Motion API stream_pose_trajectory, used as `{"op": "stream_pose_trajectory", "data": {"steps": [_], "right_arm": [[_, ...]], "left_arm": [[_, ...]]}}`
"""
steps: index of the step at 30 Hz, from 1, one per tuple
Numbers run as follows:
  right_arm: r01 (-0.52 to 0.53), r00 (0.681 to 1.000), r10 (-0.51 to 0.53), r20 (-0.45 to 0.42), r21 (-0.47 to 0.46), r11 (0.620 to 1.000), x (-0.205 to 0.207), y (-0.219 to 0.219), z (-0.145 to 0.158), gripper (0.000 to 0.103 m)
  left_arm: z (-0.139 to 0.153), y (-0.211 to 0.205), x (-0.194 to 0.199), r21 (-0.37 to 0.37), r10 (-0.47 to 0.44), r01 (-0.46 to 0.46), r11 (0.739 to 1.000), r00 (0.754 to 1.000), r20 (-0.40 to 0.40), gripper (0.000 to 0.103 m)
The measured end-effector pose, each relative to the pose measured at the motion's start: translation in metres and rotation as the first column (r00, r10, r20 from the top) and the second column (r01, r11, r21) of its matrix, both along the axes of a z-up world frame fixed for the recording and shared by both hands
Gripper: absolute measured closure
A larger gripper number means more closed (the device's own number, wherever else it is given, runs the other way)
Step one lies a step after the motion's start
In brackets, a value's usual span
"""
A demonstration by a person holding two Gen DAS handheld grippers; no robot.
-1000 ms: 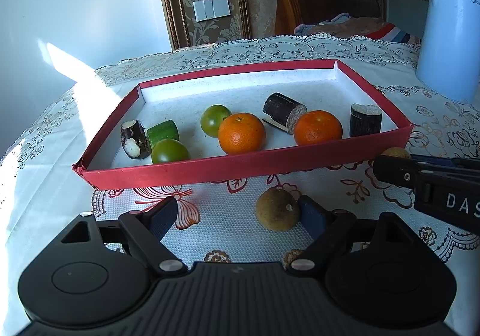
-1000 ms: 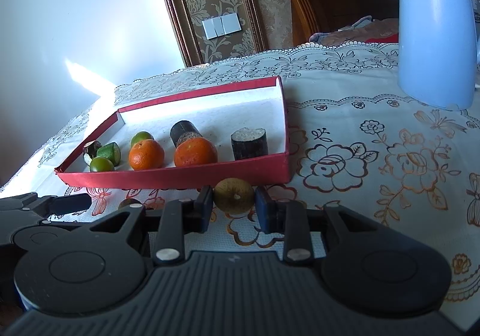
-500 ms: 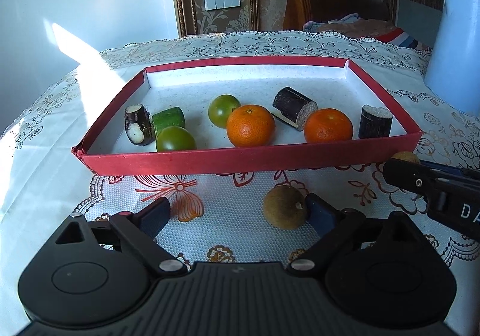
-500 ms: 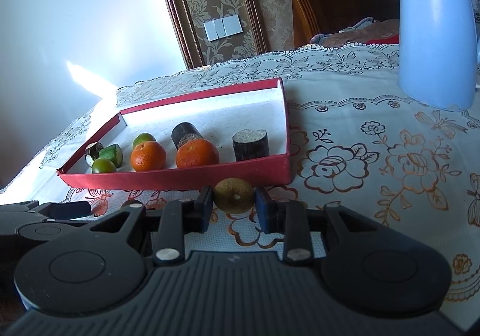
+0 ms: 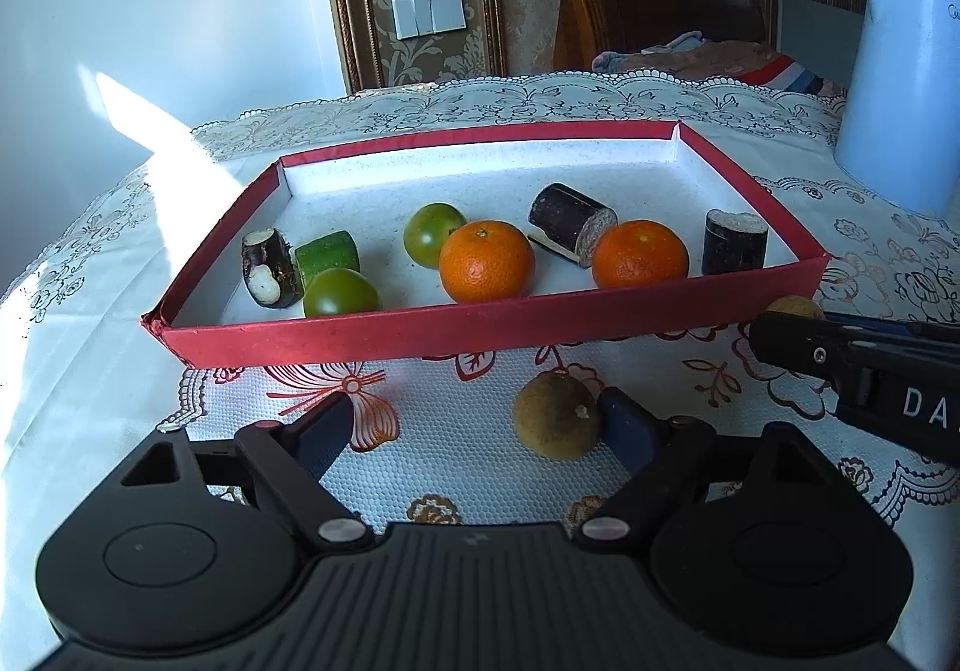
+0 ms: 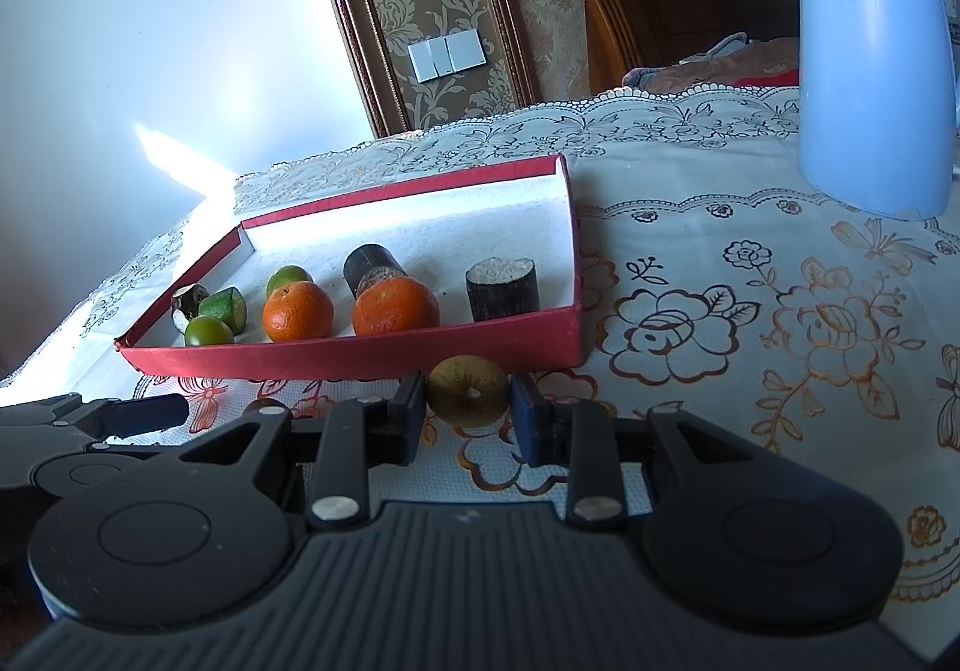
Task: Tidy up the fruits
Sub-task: 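Grasp a brown round fruit with the left gripper while the right gripper grasps another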
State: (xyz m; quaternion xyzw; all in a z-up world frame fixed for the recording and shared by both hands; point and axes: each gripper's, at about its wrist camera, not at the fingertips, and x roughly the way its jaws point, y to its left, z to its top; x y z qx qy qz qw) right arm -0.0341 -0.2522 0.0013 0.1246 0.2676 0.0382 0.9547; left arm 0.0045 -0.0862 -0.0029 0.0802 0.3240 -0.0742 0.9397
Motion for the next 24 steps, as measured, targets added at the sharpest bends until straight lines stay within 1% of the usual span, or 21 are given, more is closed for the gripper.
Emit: {"op": "stream_pose_trajectory", "data": {"steps": [3,6,7,12,14,16,20,22,24], "right_arm": [[0.001,1.0,-0.001,0.0,0.002,1.0,0.001,0.0,0.0,0.074],[0.001,1.0,-0.001,0.0,0.003,1.0,0.001,0.0,-0.001,0.074],[0.0,1.0,0.0,0.0,0.003,1.0,0.001,0.0,0.0,0.074],[-0.001,1.0,0.001,0.001,0.008,1.0,0.001,0.0,0.0,0.074],[-0.002,1.0,0.002,0.001,0.009,1.0,0.001,0.0,-0.001,0.074],[-0.003,1.0,0.003,0.002,0.011,1.0,0.001,-0.001,-0.001,0.074],[-0.004,1.0,0.004,0.002,0.012,1.0,0.0,-0.001,-0.001,0.074],[-0.003,1.0,0.003,0.002,0.013,1.0,0.0,-0.001,-0.001,0.074],[-0.003,1.0,0.003,0.002,0.014,1.0,0.0,-0.001,-0.001,0.074]], "left_arm": [[0.0,0.001,-0.001,-0.011,-0.011,0.011,1.0,1.0,-0.001,0.019],[0.0,0.002,-0.003,-0.032,-0.038,0.038,0.999,0.999,0.0,0.029],[0.0,0.002,-0.003,-0.034,-0.043,0.043,0.999,0.999,0.001,0.031],[0.0,0.001,-0.006,-0.036,-0.062,0.062,0.997,0.998,0.011,0.038],[0.0,0.0,-0.008,-0.03,-0.065,0.065,0.997,0.998,0.017,0.039],[0.0,0.0,-0.009,-0.03,-0.073,0.074,0.997,0.997,0.02,0.044],[0.0,0.0,-0.011,-0.037,-0.084,0.085,0.996,0.996,0.022,0.048],[-0.001,0.0,-0.011,-0.048,-0.099,0.1,0.994,0.995,0.023,0.056],[-0.001,0.0,-0.013,-0.049,-0.109,0.11,0.993,0.994,0.025,0.06]]}}
